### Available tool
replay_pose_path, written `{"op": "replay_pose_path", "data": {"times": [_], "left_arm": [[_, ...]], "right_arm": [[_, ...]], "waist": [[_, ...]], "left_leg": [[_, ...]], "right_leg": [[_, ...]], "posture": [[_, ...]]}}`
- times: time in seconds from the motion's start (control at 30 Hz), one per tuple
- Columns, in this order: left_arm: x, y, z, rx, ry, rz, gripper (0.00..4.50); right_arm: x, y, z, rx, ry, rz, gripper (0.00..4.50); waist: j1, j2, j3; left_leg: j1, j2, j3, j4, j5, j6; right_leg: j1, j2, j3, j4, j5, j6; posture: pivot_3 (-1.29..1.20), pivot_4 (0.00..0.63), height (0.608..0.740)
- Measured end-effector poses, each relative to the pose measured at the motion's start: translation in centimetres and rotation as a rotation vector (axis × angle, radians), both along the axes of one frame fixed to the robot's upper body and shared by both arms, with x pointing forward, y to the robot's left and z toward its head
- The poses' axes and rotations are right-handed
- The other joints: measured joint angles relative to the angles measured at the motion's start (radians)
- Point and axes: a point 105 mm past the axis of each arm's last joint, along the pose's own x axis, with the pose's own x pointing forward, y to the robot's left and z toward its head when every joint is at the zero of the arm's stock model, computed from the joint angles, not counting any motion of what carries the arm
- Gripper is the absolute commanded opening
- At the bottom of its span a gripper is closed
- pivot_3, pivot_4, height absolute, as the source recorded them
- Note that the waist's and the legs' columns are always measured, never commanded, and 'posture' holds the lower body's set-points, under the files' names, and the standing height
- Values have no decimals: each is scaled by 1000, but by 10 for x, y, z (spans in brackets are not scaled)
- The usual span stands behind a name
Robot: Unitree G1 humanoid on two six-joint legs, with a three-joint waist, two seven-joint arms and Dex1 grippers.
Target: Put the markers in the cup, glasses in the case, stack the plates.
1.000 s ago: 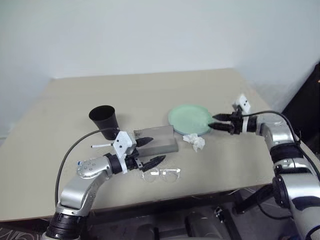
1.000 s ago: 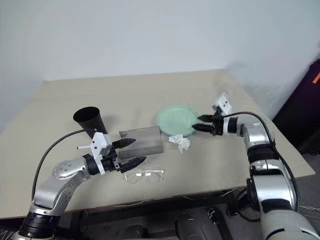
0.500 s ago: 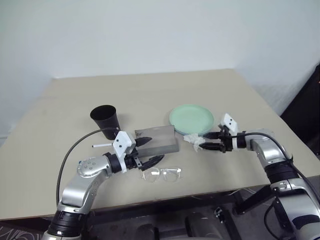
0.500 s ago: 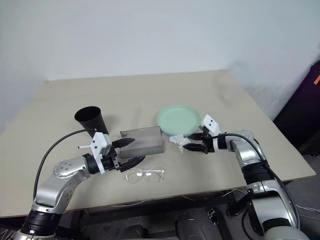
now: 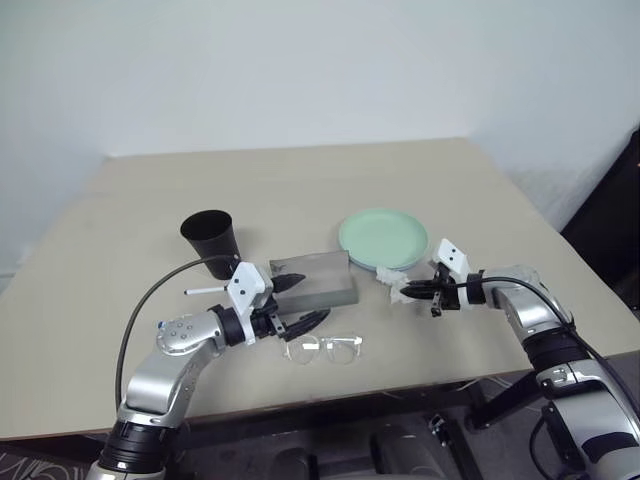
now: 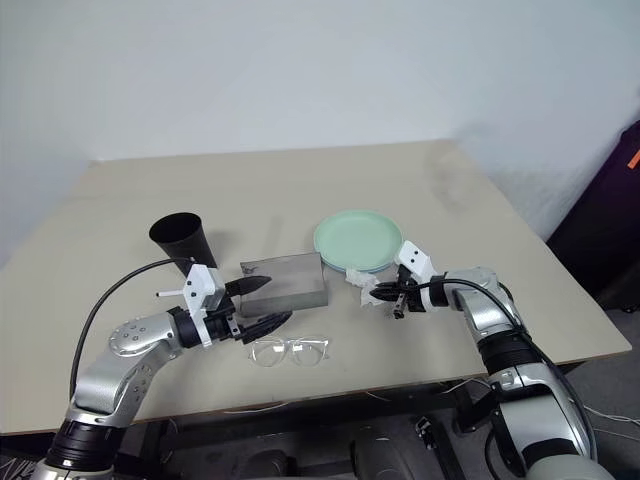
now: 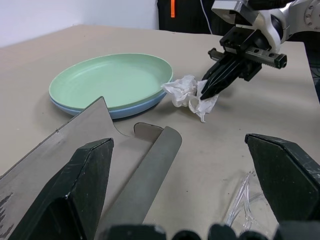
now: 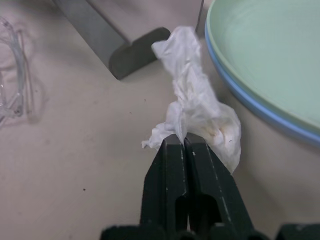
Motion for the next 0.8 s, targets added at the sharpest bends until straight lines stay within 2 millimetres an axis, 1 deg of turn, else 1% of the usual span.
{"op": "replay_pose_path", "data": {"times": [0.07,0.23,0.27,0.33,0.4,0.43,0.5,0.53,0.6,0.77,0.8], "left_arm": [[0,0,0,0,1,0,4500],[0,0,0,0,0,-1,4500],[-1,0,0,0,1,0,4500],[-1,0,-1,1,1,2,4500],[-1,0,-1,0,1,2,4500],[-1,-1,-1,0,1,3,4500],[0,-1,-1,-2,1,4,4500],[0,-1,-1,-2,0,4,4500],[0,-1,-1,-2,0,6,4500],[0,-2,0,-4,-4,11,4500],[0,-2,0,-2,-6,11,4500]], "right_arm": [[6,2,15,35,-24,7,24],[40,6,83,132,-189,-46,24],[46,6,90,146,-202,-72,24],[60,7,98,167,-226,-128,24],[69,8,94,160,-230,-169,24],[73,8,87,150,-224,-195,24],[78,8,73,129,-200,-235,407],[80,7,69,120,-196,-249,604],[83,6,62,108,-187,-280,1279],[87,5,65,119,-209,-294,3050],[87,5,64,120,-211,-293,3348]], "waist": [[-1,0,0],[-1,0,0],[-1,0,0],[-1,0,0],[-1,0,0],[-1,0,0],[-1,0,0],[-1,0,0],[-3,0,0],[-5,0,0],[-6,0,0]], "left_leg": [[0,0,1,0,0,0],[1,0,0,0,0,0],[1,0,-1,0,0,0],[1,0,-1,0,0,0],[0,0,-1,-1,0,0],[0,0,-1,-1,0,0],[0,0,-1,-1,0,0],[-1,0,-1,-1,0,0],[-1,0,0,-1,0,0],[0,0,-1,-1,0,0],[0,0,-1,-1,0,0]], "right_leg": [[0,0,0,0,0,0],[0,0,0,0,0,0],[1,0,-1,0,0,0],[1,0,-1,0,0,0],[1,0,-1,-1,0,0],[0,0,-1,-1,0,0],[0,-1,-1,-1,0,0],[0,-1,-1,-1,0,0],[0,-1,-1,-1,0,0],[0,-1,-1,0,0,0],[0,-1,-1,0,0,0]], "posture": [[0,0,740],[0,0,740],[0,0,740],[0,0,740],[0,0,740],[0,0,740],[0,0,740],[0,0,740],[0,0,740],[0,0,740],[0,0,740]]}}
